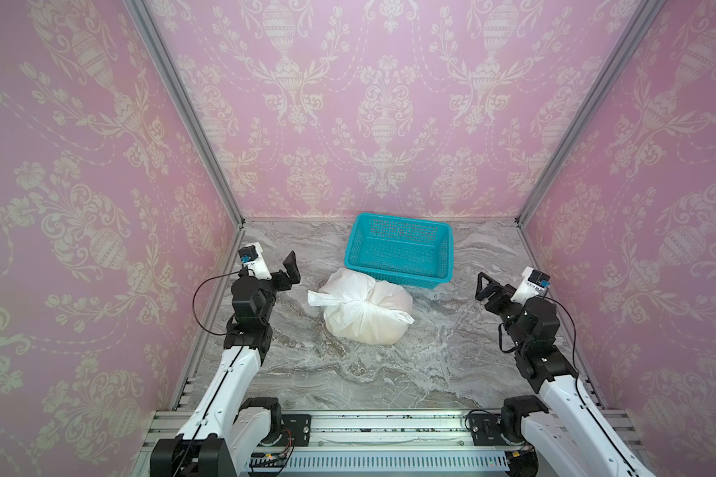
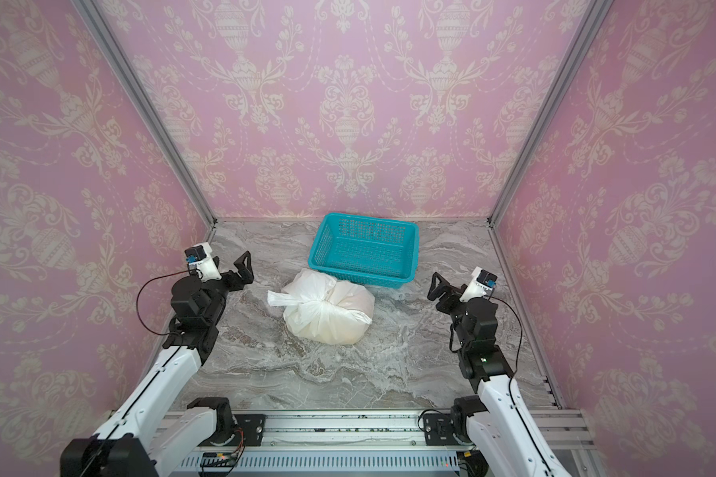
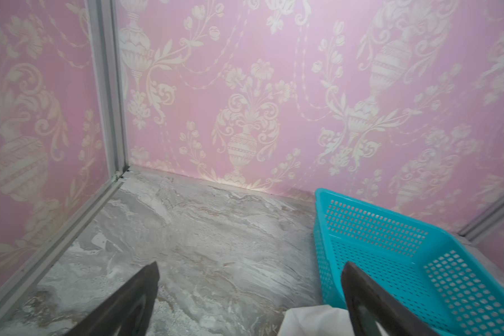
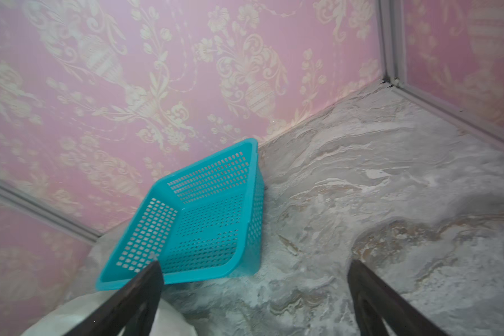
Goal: Untie the knot of the plastic bag and take out the fruit
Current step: Untie the plastic bag at the center of the table.
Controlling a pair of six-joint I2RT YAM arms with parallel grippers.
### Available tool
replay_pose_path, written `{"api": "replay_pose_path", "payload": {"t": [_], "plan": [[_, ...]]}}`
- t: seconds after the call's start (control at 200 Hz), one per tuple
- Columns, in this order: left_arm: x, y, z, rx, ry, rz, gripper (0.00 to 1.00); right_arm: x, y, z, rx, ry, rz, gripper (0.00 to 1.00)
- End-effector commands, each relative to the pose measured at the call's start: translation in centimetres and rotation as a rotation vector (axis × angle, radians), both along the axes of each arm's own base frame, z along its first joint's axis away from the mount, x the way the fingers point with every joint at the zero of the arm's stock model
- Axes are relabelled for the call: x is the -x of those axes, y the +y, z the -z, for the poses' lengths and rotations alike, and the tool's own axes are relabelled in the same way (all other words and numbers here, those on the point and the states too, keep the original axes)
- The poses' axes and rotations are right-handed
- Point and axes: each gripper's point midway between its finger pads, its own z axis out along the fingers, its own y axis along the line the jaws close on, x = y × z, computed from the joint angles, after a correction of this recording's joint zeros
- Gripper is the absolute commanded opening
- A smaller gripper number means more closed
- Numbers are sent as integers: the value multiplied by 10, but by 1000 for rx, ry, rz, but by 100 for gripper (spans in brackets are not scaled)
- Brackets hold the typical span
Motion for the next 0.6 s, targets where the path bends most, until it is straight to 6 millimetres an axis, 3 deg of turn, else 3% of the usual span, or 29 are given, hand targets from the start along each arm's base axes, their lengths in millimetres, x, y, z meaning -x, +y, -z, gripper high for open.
{"api": "replay_pose_path", "payload": {"t": [0.0, 0.12, 0.275, 0.32, 0.37, 0.385, 0.455, 0.595], "plan": [[12, -14, 4, 234, 76, 65, 99, 27, 58, -62, -258, -36, -333, 100], [22, 25, 11, 401, 118, -169, 99, 45, 86, -79, -301, 52, -443, 100], [23, -2, 4, 395, 245, -28, 99, 78, 125, -107, -311, -38, -621, 100], [25, -4, 11, 404, 287, -25, 99, 86, 133, -114, -321, -59, -658, 100], [28, 2, 23, 398, 330, -71, 99, 92, 143, -121, -341, -73, -707, 100], [28, 6, 14, 396, 314, -91, 99, 94, 147, -123, -350, -75, -722, 100], [29, 16, 18, 363, 335, -148, 99, 99, 163, -131, -379, -92, -790, 100], [32, 34, 31, 329, 387, -261, 99, 90, 189, -128, -299, -99, -798, 100]]}}
